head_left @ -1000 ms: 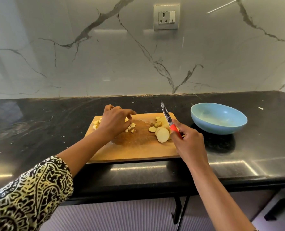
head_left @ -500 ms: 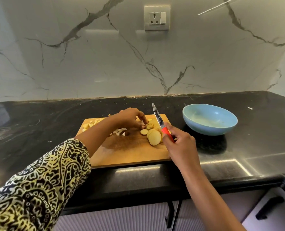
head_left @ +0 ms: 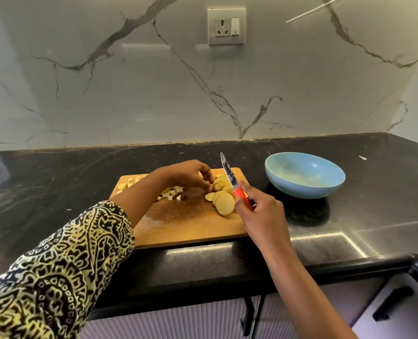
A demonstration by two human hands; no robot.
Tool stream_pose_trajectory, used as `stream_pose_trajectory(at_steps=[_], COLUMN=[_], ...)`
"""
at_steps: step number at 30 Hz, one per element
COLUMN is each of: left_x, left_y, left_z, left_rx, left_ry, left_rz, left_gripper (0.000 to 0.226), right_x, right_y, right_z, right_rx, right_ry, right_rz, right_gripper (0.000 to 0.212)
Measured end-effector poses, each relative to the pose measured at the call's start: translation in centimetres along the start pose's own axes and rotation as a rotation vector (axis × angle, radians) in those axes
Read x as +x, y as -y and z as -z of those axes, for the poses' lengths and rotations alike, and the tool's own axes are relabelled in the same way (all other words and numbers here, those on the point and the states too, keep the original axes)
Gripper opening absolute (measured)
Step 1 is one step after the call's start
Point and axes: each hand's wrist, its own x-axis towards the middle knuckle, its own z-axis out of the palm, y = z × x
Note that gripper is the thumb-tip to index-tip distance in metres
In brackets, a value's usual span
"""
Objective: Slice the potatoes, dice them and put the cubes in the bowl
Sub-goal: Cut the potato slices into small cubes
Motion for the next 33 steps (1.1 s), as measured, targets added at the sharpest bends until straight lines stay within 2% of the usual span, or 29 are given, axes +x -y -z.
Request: stream_pose_trajectory(at_steps=[5, 8, 10, 13, 15, 17, 21, 24, 28, 33], left_x=[-0.2, -1.5, -3.3, -7.4, -9.8, -11.0, -11.4, -12.3, -12.9, -11.7], left_y=[0.2, 0.3, 0.6, 0.9, 1.5, 2.4, 4.0, 4.4, 4.4, 4.8], left_z=[0.3, 0.8, 1.2, 0.9, 0.2, -0.4, -0.8, -1.4, -2.9, -2.5], left_rx=[-0.007, -0.006, -0.089, -0.221, -0.154, -0.095, -0.014, 0.07, 0.266, 0.325], left_ry=[-0.071, -0.219, -0.307, -0.232, -0.089, -0.031, -0.206, -0.374, -0.421, -0.403], left_rz=[-0.011, -0.04, -0.057, -0.125, -0.14, -0.11, -0.107, -0.153, -0.229, -0.343], left_gripper=[0.024, 0.023, 0.022, 0.021, 0.019, 0.02, 0.025, 0.031, 0.031, 0.022], right_x=[-0.1, -0.1, -0.2, -0.7, -1.0, -1.3, -2.2, -2.8, -2.6, -2.3], right_y=[0.0, 0.1, 0.2, 0.5, 1.0, 1.6, 2.4, 3.0, 3.7, 4.1], right_z=[0.0, 0.0, -0.1, -0.5, -0.9, -1.2, -1.3, -0.8, 0.3, 0.8], right_rx=[-0.012, -0.032, -0.046, -0.073, -0.101, -0.131, -0.191, -0.26, -0.353, -0.384], right_ry=[-0.004, -0.002, -0.006, -0.009, -0.001, 0.018, 0.097, 0.242, 0.353, 0.419], right_rz=[0.015, 0.026, 0.04, 0.098, 0.158, 0.185, 0.18, 0.184, 0.193, 0.197], right_gripper=[0.042, 0.043, 0.043, 0.042, 0.041, 0.041, 0.041, 0.043, 0.044, 0.043])
